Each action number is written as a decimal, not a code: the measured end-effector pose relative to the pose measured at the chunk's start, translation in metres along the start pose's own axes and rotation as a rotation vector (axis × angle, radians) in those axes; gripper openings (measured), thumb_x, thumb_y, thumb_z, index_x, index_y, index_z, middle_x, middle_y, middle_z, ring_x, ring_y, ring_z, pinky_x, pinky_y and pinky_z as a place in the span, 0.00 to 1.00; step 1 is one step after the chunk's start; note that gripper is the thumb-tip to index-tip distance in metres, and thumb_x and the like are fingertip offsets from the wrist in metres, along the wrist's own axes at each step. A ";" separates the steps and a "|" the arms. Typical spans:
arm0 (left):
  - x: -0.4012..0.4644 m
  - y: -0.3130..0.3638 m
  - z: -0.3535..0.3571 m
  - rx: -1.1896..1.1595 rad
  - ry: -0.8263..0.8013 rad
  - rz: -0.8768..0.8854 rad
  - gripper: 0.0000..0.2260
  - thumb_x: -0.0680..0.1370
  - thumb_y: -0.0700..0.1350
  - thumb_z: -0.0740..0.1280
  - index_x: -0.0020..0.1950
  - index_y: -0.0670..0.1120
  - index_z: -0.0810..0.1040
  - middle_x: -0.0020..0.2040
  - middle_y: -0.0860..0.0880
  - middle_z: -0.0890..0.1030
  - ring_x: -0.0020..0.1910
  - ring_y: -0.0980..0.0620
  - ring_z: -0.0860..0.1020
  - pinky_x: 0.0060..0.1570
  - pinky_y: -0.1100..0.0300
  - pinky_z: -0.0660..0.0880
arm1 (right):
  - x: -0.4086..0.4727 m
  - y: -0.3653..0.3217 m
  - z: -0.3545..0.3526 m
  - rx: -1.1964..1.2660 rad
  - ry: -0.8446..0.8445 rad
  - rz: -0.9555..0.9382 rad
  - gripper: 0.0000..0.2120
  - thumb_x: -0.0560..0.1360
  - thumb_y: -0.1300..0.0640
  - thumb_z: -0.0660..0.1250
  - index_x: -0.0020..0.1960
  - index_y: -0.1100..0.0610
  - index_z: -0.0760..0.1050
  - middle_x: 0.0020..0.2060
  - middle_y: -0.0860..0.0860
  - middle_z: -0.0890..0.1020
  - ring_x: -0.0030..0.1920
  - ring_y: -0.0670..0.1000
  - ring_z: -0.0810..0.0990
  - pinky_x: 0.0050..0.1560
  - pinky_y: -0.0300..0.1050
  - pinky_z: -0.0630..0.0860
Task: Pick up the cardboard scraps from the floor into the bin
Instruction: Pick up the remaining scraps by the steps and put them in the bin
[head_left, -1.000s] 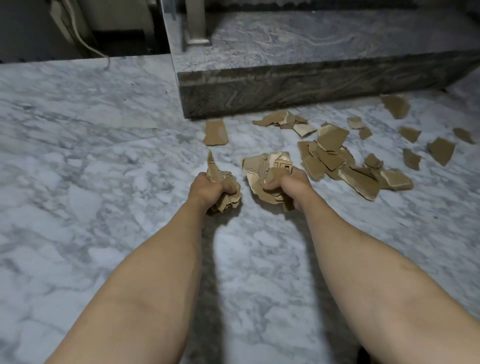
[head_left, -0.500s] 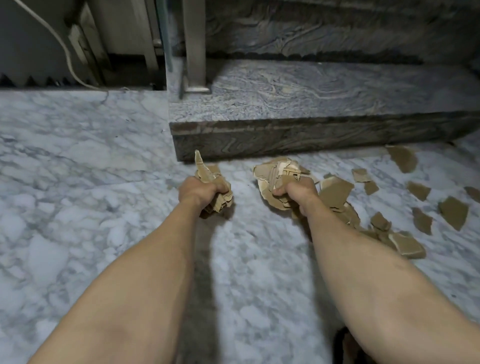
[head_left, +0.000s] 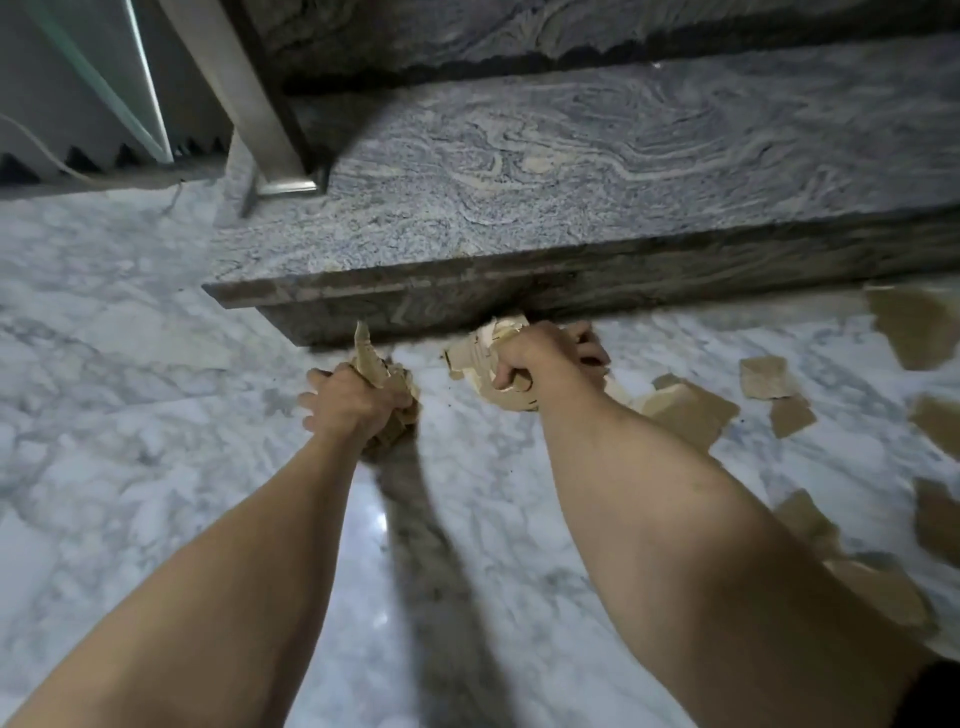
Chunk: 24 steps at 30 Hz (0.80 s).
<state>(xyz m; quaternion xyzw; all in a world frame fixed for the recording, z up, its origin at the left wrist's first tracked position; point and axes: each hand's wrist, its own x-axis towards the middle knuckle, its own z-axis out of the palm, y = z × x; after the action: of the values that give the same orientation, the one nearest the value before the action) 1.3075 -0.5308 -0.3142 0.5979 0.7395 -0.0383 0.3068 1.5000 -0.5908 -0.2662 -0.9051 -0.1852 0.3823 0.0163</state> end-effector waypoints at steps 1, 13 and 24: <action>-0.002 0.002 0.000 -0.005 0.003 -0.014 0.36 0.61 0.61 0.79 0.63 0.46 0.74 0.64 0.43 0.69 0.66 0.37 0.68 0.63 0.41 0.74 | 0.006 -0.001 0.001 -0.020 0.012 -0.007 0.34 0.63 0.56 0.82 0.65 0.56 0.73 0.71 0.61 0.55 0.72 0.75 0.52 0.68 0.72 0.61; -0.034 0.010 0.002 -0.052 0.054 0.191 0.29 0.75 0.64 0.68 0.66 0.44 0.70 0.61 0.40 0.75 0.59 0.36 0.77 0.58 0.46 0.75 | -0.008 0.008 0.010 0.414 0.121 -0.125 0.25 0.68 0.57 0.76 0.62 0.61 0.73 0.51 0.52 0.79 0.52 0.54 0.82 0.46 0.42 0.79; -0.055 0.062 0.012 -0.303 -0.455 0.390 0.45 0.49 0.57 0.85 0.59 0.42 0.70 0.50 0.45 0.83 0.46 0.46 0.84 0.48 0.50 0.83 | -0.023 0.100 -0.077 0.894 0.094 -0.064 0.24 0.55 0.70 0.80 0.51 0.64 0.82 0.42 0.59 0.86 0.44 0.61 0.86 0.51 0.62 0.82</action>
<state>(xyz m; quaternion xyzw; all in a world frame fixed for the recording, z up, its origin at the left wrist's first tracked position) 1.3739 -0.5655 -0.2770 0.6517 0.5211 -0.0011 0.5511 1.5713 -0.6836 -0.2128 -0.8194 -0.0289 0.3824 0.4259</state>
